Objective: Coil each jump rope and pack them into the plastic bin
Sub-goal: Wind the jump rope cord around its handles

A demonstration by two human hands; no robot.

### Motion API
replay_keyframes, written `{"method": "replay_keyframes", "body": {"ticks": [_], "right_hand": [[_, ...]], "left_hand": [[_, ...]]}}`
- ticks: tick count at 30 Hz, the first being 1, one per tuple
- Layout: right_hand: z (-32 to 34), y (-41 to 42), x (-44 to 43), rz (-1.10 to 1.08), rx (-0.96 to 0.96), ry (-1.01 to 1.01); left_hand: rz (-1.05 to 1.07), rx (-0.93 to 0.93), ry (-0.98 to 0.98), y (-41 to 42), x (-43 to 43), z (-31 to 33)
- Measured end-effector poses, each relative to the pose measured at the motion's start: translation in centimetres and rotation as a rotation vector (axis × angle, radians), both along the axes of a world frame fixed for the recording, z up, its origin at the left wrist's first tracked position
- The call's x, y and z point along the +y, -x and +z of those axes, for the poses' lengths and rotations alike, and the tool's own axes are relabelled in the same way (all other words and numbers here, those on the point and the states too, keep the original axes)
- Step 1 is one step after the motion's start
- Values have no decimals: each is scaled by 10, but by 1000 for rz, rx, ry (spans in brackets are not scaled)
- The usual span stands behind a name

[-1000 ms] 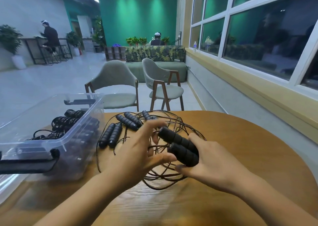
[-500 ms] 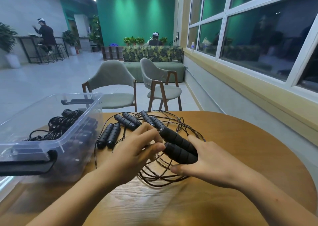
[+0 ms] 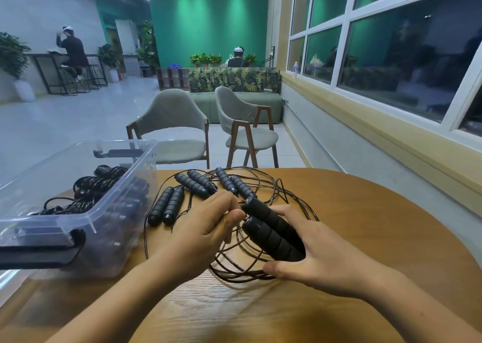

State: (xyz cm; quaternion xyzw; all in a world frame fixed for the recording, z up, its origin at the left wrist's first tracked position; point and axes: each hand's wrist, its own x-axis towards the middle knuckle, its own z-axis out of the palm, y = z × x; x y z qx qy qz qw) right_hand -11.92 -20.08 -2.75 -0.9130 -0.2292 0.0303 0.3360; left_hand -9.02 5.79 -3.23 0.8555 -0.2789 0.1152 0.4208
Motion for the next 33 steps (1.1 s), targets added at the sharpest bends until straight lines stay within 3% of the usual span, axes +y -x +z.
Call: {"method": "replay_keyframes", "body": {"ticks": [7, 16, 28, 33], "right_hand": [[2, 5, -8, -1, 47, 43], [-4, 3, -7, -21, -58, 105], [-8, 2, -3, -32, -94, 76], [-18, 4, 7, -66, -244, 136]], "left_hand": [[-7, 28, -19, 1, -3, 0], [-89, 53, -207, 0, 1, 3], [-196, 107, 22, -4, 2, 2], [-151, 108, 94, -6, -2, -3]]}}
